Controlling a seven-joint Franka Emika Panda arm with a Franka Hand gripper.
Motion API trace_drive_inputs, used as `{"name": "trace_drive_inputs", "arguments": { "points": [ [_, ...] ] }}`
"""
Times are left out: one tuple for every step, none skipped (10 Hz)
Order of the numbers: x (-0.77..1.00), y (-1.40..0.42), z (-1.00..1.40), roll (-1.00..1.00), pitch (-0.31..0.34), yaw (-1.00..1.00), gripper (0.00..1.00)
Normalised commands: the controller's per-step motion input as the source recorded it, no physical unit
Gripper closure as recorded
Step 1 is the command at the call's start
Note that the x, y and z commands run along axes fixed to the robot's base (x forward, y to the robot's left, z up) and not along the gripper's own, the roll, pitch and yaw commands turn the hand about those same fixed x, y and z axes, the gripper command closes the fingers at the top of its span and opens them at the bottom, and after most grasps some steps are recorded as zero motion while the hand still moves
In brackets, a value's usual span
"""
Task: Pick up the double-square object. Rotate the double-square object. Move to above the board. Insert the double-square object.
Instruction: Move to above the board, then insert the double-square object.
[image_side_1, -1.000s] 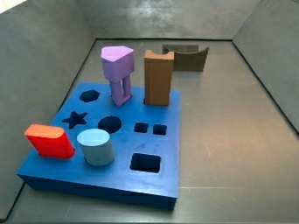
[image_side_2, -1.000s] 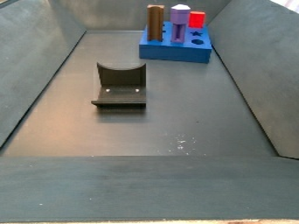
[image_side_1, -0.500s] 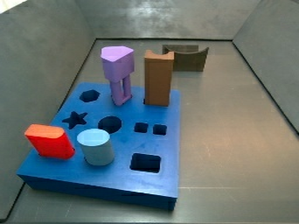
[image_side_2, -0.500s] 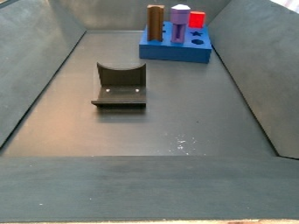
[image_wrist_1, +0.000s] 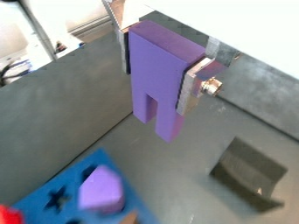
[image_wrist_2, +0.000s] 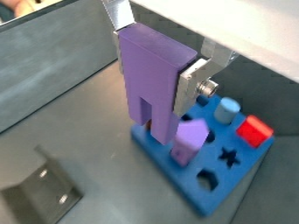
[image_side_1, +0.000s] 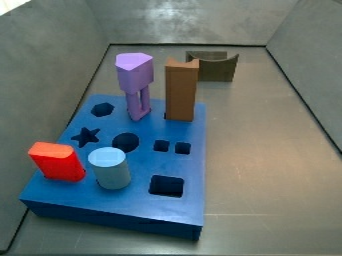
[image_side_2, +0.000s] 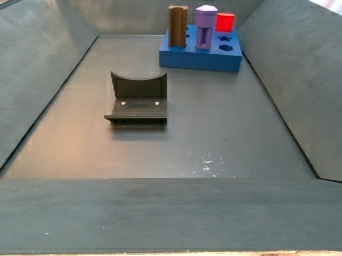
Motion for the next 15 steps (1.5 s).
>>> {"name": "trace_drive_inputs", "arguments": {
  "points": [
    [0.29,-1.0,0.02,0.01,0.143,0.01,1.0],
    [0.31,-1.0,0.03,0.02,0.145,0.01,1.0],
    [0.3,-0.87,0.04,0.03,0.148,0.01,1.0],
    [0.26,-0.67,0.03,0.04,0.153,0.0,1.0],
    [0.16,-0.3,0.03,0.06,0.135,0.01,1.0],
    [0.13,-0.22,0.02,0.07,0.12,0.01,1.0],
    [0.0,-0.86,-0.49,0.39,0.0,-0.19,1.0],
    [0.02,-0.77,-0.51,0.24,-0.063,-0.24,1.0],
    [0.13,-0.69,-0.4,0.11,-0.023,-0.24,1.0],
    [0.28,-0.75,-0.45,0.26,0.0,-0.25,1.0],
    [0.32,-0.72,-0.57,0.24,0.0,-0.26,1.0],
    [0.49,-0.59,-0.67,0.18,0.006,-0.24,1.0],
    [0.6,-0.35,-0.77,0.05,0.169,-0.17,1.0],
    [0.51,-0.28,-0.78,0.0,0.214,-0.09,1.0],
    [0.42,-0.38,-0.77,0.0,0.143,-0.08,1.0]
  ]
}}
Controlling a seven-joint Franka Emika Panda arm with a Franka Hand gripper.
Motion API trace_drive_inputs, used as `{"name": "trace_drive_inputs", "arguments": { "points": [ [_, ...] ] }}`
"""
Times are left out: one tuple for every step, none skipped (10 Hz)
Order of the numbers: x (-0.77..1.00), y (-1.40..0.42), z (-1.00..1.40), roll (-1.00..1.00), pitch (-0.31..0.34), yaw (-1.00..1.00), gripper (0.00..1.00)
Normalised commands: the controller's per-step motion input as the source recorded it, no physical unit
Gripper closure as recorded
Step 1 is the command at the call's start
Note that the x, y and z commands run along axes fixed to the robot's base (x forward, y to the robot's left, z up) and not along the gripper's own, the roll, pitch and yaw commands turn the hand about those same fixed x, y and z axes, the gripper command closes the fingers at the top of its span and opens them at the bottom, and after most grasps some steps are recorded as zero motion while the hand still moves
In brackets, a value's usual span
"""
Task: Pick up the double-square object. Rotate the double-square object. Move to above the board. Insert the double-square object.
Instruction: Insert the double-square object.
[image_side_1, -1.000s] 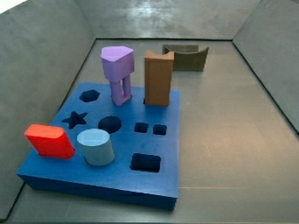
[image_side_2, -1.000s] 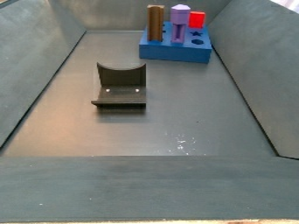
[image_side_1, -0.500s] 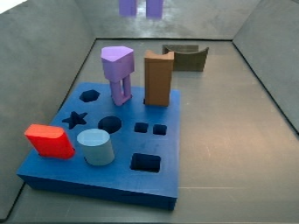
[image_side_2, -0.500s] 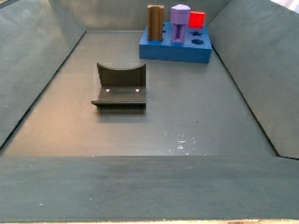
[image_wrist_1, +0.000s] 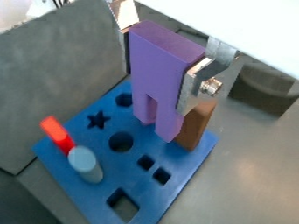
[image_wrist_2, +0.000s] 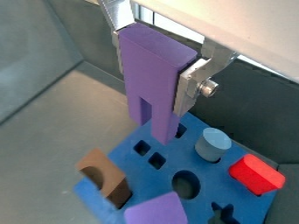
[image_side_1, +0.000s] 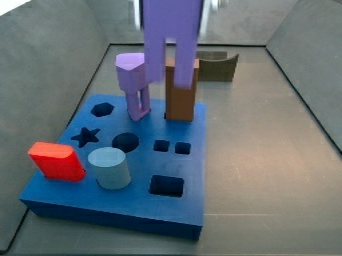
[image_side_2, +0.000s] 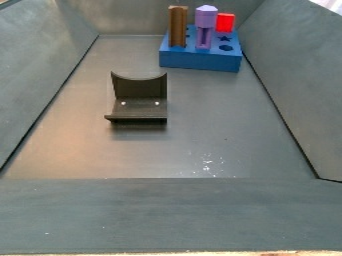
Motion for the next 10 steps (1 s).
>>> {"name": "trace_drive_inputs", "arguments": {
  "points": [
    [0.4,-0.38,-0.8,0.03,0.103,-0.06,1.0],
    [0.29,-0.29,-0.87,0.02,0.02,-0.05,1.0],
    [0.07,-0.23,-0.92,0.04,-0.006,-0.08,1.0],
    [0.0,-0.16,-0.91,0.04,-0.18,-0.11,1.0],
    [-0.12,0.0,-0.74,0.03,-0.234,-0.09,1.0],
    [-0.14,0.0,-0.57,0.07,-0.186,-0.06,1.0],
    [-0.18,0.03,-0.5,0.07,-0.186,0.0,1.0],
    [-0.12,0.09,-0.37,0.09,-0.183,0.0,1.0],
    [-0.08,0.09,-0.2,0.21,-0.123,0.15,1.0],
    [0.0,0.03,-0.1,0.29,-0.069,0.37,1.0]
  ]
}}
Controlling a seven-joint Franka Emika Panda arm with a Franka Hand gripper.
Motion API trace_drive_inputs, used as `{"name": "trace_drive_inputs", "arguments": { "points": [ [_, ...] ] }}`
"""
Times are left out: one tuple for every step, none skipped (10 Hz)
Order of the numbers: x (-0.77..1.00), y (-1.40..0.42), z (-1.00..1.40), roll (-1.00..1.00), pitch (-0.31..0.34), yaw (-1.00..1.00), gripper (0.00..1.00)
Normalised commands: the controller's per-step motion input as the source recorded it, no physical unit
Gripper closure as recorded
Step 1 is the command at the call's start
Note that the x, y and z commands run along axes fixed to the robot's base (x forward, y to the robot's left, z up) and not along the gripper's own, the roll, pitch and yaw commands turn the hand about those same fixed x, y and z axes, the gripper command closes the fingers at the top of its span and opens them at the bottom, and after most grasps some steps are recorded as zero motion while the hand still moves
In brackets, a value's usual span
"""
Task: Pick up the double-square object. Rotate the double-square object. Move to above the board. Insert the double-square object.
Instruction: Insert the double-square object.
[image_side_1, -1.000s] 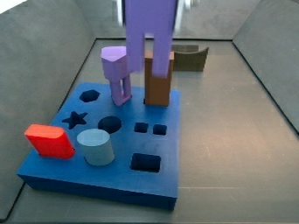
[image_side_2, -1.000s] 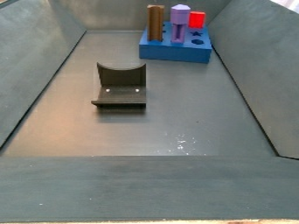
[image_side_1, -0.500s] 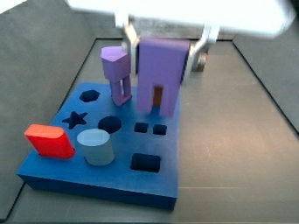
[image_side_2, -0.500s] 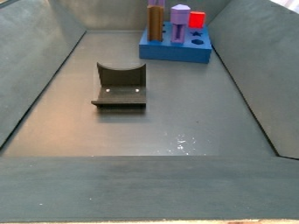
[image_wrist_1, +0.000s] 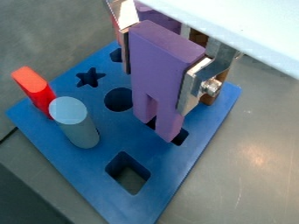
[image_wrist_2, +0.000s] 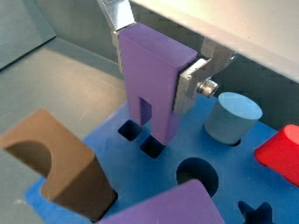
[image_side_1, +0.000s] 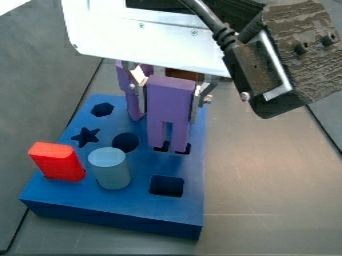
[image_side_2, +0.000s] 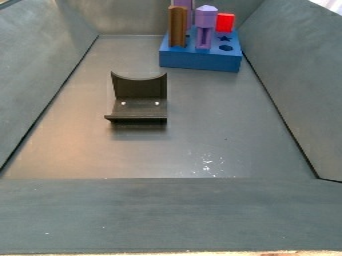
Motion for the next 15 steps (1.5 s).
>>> {"name": "trace_drive_inputs", "arguments": {
  "points": [
    [0.0,0.01,-0.1,0.27,-0.057,0.42,1.0],
    [0.0,0.01,-0.13,0.23,-0.1,0.51,1.0],
    [0.0,0.0,-0.13,0.0,-0.054,0.27,1.0],
    [0.07,0.0,-0.25,-0.03,-0.069,0.07,1.0],
    [0.0,0.01,-0.25,-0.13,-0.126,0.0,1.0],
    [0.0,0.06,-0.17,-0.24,-0.137,0.0,1.0],
    [0.0,0.06,-0.12,-0.19,-0.151,0.0,1.0],
    [-0.01,0.07,-0.07,-0.06,-0.077,0.0,1.0],
    [0.0,0.08,-0.06,0.0,-0.014,0.0,1.0],
    [0.0,0.08,-0.04,0.1,0.0,0.0,1.0],
    [0.0,0.08,-0.05,0.13,0.0,0.0,1.0],
    [0.07,0.0,-0.11,0.06,0.0,0.0,1.0],
    [0.22,0.0,-0.14,0.0,0.0,0.0,1.0],
    [0.29,-0.03,-0.15,0.0,0.0,0.0,1.0],
    [0.35,-0.02,-0.14,0.0,0.0,-0.05,1.0]
  ]
}}
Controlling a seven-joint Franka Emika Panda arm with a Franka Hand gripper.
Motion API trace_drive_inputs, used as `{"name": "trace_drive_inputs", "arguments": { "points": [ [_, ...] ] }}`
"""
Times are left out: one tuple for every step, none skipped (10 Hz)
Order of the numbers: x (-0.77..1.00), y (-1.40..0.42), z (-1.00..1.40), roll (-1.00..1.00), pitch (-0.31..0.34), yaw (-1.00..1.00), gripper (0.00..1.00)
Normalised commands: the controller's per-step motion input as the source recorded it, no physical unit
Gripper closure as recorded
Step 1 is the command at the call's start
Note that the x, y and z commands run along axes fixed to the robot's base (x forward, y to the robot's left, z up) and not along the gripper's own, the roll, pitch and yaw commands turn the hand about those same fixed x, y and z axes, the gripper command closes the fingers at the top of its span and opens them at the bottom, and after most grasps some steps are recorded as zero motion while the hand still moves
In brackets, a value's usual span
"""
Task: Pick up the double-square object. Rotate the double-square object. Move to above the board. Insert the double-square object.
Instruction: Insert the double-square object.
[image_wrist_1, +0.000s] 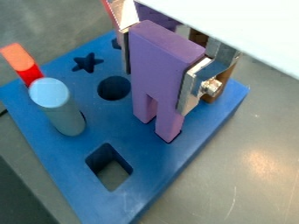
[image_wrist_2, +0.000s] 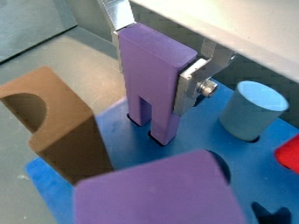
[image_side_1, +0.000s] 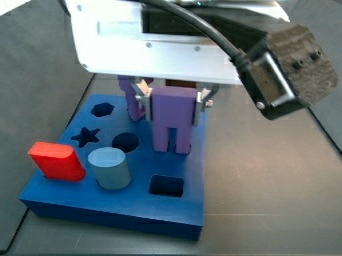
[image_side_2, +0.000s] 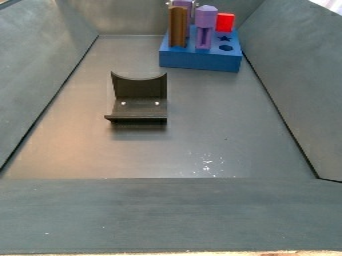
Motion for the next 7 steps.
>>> {"name": "trace_drive_inputs", "arguments": {
  "points": [
    [0.21,0.0,-0.15,0.0,0.0,-0.05,1.0],
    [0.08,0.0,-0.25,0.15,0.0,-0.01,1.0],
    [0.0,-0.01,-0.38,0.22,0.0,0.0,1.0],
    [0.0,-0.06,-0.47,0.23,0.0,0.0,1.0],
    [0.0,-0.05,-0.46,0.21,0.0,0.0,1.0],
    [0.0,-0.04,-0.37,0.15,0.0,0.0,1.0],
    [0.0,-0.04,-0.35,0.11,0.0,0.0,1.0]
  ]
}}
